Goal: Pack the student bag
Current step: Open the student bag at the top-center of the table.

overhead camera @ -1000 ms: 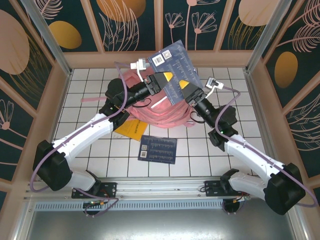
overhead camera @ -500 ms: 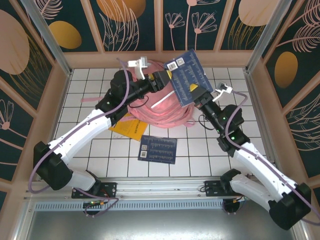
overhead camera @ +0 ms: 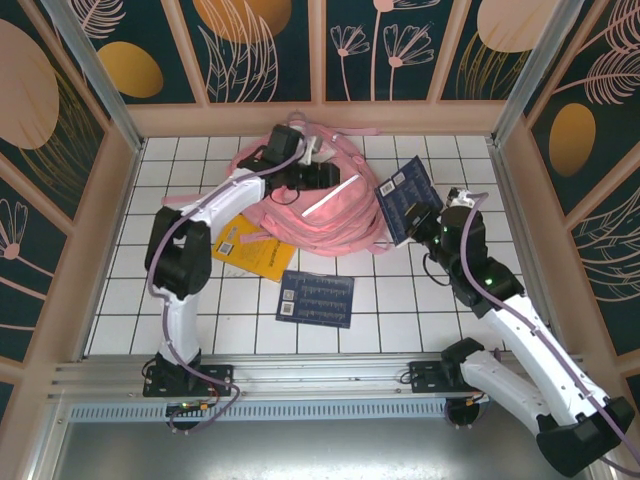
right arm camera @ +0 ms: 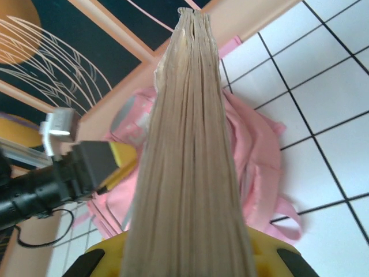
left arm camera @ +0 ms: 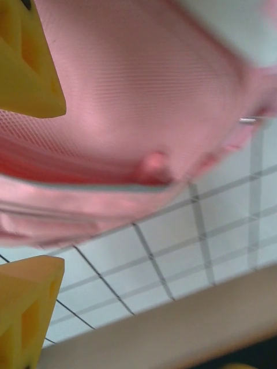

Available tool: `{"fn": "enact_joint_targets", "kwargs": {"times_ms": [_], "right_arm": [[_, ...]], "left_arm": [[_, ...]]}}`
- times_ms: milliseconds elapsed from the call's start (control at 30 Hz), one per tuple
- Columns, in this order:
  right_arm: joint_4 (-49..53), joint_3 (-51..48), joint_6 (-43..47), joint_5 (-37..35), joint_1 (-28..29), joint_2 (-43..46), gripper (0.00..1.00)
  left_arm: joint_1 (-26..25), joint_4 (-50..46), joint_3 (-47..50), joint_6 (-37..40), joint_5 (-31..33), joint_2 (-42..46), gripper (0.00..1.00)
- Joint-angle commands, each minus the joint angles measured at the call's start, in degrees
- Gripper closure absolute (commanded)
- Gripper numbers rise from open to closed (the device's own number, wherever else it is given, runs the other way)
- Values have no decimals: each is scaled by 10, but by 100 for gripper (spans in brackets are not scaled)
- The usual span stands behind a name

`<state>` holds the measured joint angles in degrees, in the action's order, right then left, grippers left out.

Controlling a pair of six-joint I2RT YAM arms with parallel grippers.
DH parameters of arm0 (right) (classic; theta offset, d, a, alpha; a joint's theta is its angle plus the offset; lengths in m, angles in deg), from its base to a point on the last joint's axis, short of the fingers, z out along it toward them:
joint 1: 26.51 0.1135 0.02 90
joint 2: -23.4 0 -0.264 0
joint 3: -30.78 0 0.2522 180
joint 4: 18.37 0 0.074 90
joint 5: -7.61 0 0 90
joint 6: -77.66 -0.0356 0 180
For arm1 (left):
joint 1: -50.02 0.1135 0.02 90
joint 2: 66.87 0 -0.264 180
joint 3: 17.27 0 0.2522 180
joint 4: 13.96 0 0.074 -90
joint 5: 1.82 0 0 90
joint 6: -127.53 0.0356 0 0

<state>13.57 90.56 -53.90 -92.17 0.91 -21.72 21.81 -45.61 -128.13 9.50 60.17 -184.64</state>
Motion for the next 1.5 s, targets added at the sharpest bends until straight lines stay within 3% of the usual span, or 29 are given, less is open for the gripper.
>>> {"fn": "enact_joint_targets", "kwargs": {"times_ms": [0,233,500,767,900,1167,1267,1467], "right_arm": [[32,15,31,6,-15,11,100],[36,10,44,53,-57,3,100],[21,-8,41,82,-69,-6,100],[12,-22,35,86,-71,-8,100],[16,-23,38,86,-73,-8,100],[11,-24,35,86,-74,-11,100],[15,-23,37,86,-75,-9,100],[57,-10,40,27,-78,10,100]], "left_arm": [[-4,-38,-30,33,-80,-6,39],[-7,-8,-3,18,-136,-17,49],[-15,0,-3,19,-146,-26,65],[-34,-105,-91,81,-51,-79,63],[-37,-103,-94,89,-27,-63,63],[-46,-102,-87,89,-41,-83,79],[-48,-101,-91,90,-30,-91,99],[-45,-114,-163,87,-38,-71,100]]}}
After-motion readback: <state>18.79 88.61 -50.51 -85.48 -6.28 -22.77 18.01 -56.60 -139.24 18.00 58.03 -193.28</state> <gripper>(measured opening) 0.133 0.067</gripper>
